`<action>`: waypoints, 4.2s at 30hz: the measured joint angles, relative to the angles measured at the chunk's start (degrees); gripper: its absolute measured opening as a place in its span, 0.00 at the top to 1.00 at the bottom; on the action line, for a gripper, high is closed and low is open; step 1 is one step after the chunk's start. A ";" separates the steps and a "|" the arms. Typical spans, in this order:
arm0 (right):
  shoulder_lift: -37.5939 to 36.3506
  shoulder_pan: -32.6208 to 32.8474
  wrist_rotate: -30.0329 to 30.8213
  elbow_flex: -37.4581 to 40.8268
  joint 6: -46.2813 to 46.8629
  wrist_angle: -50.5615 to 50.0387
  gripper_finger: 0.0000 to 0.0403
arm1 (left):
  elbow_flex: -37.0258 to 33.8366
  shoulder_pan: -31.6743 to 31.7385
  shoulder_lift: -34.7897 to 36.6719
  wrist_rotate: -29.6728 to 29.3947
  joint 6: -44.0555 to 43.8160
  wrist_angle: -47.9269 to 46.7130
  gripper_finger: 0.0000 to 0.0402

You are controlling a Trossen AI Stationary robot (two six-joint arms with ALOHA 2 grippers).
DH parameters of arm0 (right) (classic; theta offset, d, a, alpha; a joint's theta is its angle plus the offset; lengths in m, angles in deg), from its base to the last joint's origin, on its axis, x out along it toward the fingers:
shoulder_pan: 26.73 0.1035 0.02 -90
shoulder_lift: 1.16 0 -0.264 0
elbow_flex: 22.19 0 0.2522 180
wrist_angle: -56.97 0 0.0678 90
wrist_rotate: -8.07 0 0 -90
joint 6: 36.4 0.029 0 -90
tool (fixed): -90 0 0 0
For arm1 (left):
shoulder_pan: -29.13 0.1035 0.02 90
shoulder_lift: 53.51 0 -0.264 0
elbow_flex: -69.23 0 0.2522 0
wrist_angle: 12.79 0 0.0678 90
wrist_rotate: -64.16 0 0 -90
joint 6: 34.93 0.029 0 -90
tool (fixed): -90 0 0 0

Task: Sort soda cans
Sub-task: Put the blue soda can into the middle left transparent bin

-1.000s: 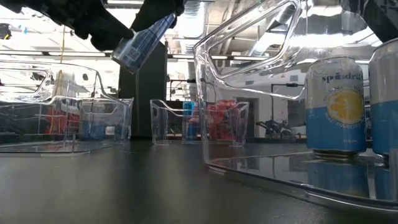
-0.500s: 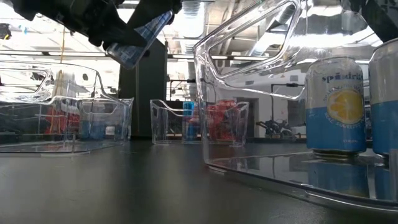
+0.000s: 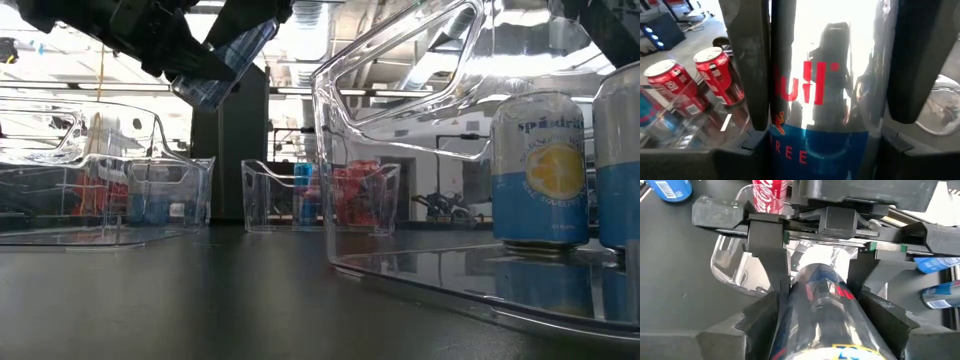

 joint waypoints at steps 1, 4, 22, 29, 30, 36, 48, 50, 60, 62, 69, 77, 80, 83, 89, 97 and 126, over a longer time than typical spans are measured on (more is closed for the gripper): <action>-0.11 -0.01 -0.01 0.03 0.02 0.25 0.29 | 0.00 -0.23 0.00 -0.90 -0.06 -0.08 0.47; -0.77 -0.06 0.45 0.03 0.01 1.22 0.28 | 0.00 -0.98 0.06 -2.39 -0.21 -1.31 0.47; -7.06 0.28 2.63 0.50 -0.16 5.77 0.31 | -12.40 -2.32 15.04 -8.60 -0.18 3.86 0.47; -6.92 -0.50 2.76 3.42 0.08 13.12 0.59 | -21.47 -2.21 24.95 -9.01 4.54 13.21 0.47; -6.92 -0.60 2.76 4.04 0.27 14.79 0.65 | -22.35 -2.07 26.10 -8.98 5.11 13.85 0.47; -6.87 -1.67 2.87 7.44 -0.18 22.13 0.97 | -23.72 -1.31 29.42 -8.90 5.87 13.72 0.47; -6.53 -4.85 3.02 15.45 3.31 31.17 0.99 | -23.71 -1.30 28.48 -8.57 5.53 12.74 0.47; -6.69 -4.87 3.00 16.48 3.31 33.69 1.00 | -23.71 -1.29 28.45 -8.54 5.52 12.36 0.47; -6.81 -4.83 2.98 18.24 3.47 37.15 1.00 | -29.47 2.10 28.51 -6.90 5.92 21.56 0.47; -6.80 -4.81 2.98 18.24 3.45 37.31 1.00 | -30.12 3.05 28.71 -5.01 6.20 25.12 0.47; -6.72 -4.79 2.72 18.78 3.40 37.49 1.00 | -30.33 5.23 28.63 -1.29 5.74 23.39 0.47; -6.50 -4.79 2.61 18.90 3.31 37.19 1.00 | -30.44 5.38 28.09 -0.98 5.54 22.64 0.47; -4.90 -4.79 2.61 18.84 3.32 38.46 1.00 | -30.45 5.38 28.07 -1.00 5.49 22.15 0.47; -2.77 -4.79 2.67 18.67 3.48 40.40 1.00 | -30.47 5.38 28.03 -1.45 5.19 20.82 0.47; -1.44 -4.84 3.06 18.67 4.01 42.83 1.00 | -30.47 5.38 28.09 -2.84 4.91 19.35 0.47; -0.27 -5.13 2.96 18.65 5.91 43.12 1.00 | -30.51 5.38 28.04 -4.15 5.02 19.23 0.47; 1.67 -5.33 2.56 18.85 9.59 42.85 1.00 | -29.04 5.36 28.04 -5.77 3.89 13.54 0.42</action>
